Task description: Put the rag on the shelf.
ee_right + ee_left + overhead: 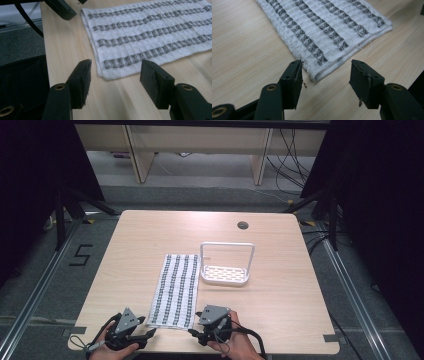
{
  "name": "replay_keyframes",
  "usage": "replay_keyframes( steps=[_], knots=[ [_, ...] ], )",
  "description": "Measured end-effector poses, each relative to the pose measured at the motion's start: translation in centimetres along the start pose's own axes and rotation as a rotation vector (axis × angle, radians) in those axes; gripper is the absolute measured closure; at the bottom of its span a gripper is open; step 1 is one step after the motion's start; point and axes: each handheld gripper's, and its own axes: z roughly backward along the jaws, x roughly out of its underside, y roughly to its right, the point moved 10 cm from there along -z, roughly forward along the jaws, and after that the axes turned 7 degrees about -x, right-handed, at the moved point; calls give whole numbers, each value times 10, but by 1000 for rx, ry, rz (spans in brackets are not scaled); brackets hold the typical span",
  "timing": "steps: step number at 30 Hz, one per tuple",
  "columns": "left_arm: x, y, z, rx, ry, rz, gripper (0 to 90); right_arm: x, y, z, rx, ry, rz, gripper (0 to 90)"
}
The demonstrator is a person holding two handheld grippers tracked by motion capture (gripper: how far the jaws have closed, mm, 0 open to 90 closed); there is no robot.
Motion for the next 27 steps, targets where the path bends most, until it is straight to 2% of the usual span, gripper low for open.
replay_keyframes(
  steps=[3,4,6,7,11,13,14,15,18,19,23,24,25,26,27],
  knots=[
    [-1,0,-2,-12,-7,0,442,-3,1,-8,2,-12,4,442],
    [-2,0,-3,-8,-10,-17,446,-4,0,-10,-4,-19,2,446],
    [-2,0,-3,-4,-14,-22,452,-6,1,-15,-2,-25,12,451],
    [-3,0,-3,1,-9,-11,476,-6,1,-20,-5,-40,-11,453],
    [-4,-3,-4,-5,-11,-16,481,-6,2,-27,-7,-56,-12,461],
    [-2,-4,-5,-4,-29,-27,483,-6,3,-30,-4,-67,-11,465],
    [-3,-5,-6,-14,-21,-14,486,-6,3,-33,-3,-60,-14,468],
    [-2,-6,-6,-7,-31,-29,487,-5,3,-32,-6,-73,-18,471],
    [-3,-5,-7,0,-21,-29,497,-5,4,-33,-10,-73,-20,478],
    [-3,-6,-9,-14,-21,-26,498,-5,4,-33,-10,-69,-31,479],
    [-4,-5,-12,-2,-36,-24,508,-4,4,-35,-19,-81,-33,497],
    [-3,-5,-12,2,-39,-43,515,-2,4,-36,-19,-88,-39,506],
    [-3,-5,-14,-2,-51,-35,523,-1,5,-37,-17,-87,-24,510],
    [-1,-6,-13,5,-64,-74,536,-1,5,-37,-15,-93,-33,517],
    [-1,-5,-14,11,-63,-71,551,-2,5,-37,-19,-93,-21,524]
  ],
)
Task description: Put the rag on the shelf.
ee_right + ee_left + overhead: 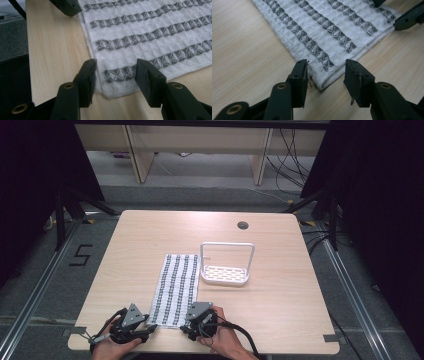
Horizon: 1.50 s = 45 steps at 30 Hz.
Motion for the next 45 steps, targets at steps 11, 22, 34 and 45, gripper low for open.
replay_keyframes(
  steps=[11,22,34,45],
  knots=[
    [-5,4,-3,25,6,-17,819,0,6,1,28,9,-15,818],
    [-22,-1,12,12,97,11,870,-13,8,16,-20,78,-49,855],
    [-61,5,47,69,184,-3,875,-54,14,55,-45,204,-37,859],
    [-116,-15,84,128,218,34,874,-90,30,90,-32,274,-47,860]
  ],
)
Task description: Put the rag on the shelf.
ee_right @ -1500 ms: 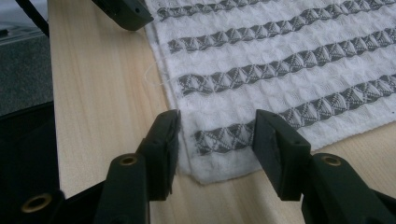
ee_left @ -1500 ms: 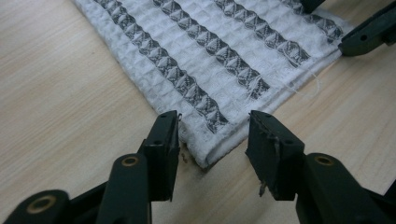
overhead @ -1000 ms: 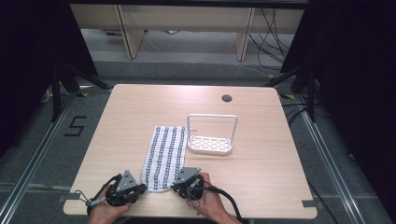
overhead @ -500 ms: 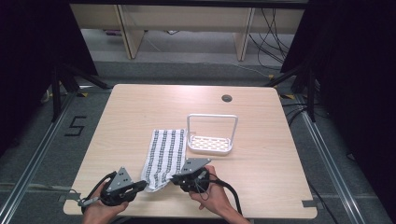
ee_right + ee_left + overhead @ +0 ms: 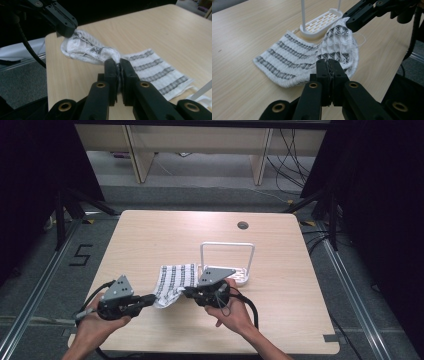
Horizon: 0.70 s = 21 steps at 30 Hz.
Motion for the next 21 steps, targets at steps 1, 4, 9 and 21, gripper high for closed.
replay_keyframes(
  steps=[1,4,9,21],
  knots=[
    [-7,-1,1,2,19,13,874,-5,1,3,7,6,-9,860],
    [-28,-4,12,10,31,8,874,-28,0,16,2,42,16,860],
    [-63,3,36,31,60,-34,874,-53,-4,36,-2,89,27,860],
    [-109,31,53,126,105,-64,874,-85,-21,86,11,151,79,860]
  ],
)
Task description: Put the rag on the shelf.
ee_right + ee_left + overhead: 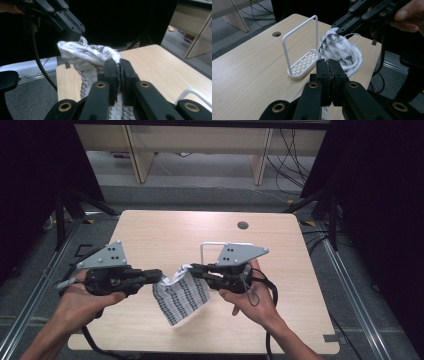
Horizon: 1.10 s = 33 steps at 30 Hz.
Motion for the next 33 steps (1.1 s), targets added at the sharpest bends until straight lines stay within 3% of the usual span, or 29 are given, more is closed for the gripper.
replay_keyframes(
  steps=[1,2,4,11,13,14,16,23,24,27,33],
  knots=[
    [-2,2,-2,5,3,2,874,0,-2,5,5,-1,-19,860],
    [-4,3,-3,11,2,-1,874,-1,1,8,15,11,23,860],
    [-9,5,-7,22,11,-3,874,0,-2,15,17,8,-13,860],
    [-29,5,-21,25,29,-5,873,-2,9,40,68,48,-23,860],
    [-37,4,-27,25,35,-7,874,-3,15,47,88,59,-22,860],
    [-39,3,-30,26,35,-20,874,-2,16,51,102,64,-48,860],
    [-46,3,-36,25,38,-18,874,-4,24,57,123,82,-11,860],
    [-69,0,-57,19,48,-23,874,1,43,76,189,96,-62,860],
    [-71,-1,-59,18,46,-24,874,1,49,80,208,93,-47,860],
    [-80,-4,-65,4,59,-28,874,0,56,87,222,112,-71,860],
    [-91,-13,-80,-23,64,-19,874,-3,74,95,259,127,-69,860]
  ],
)
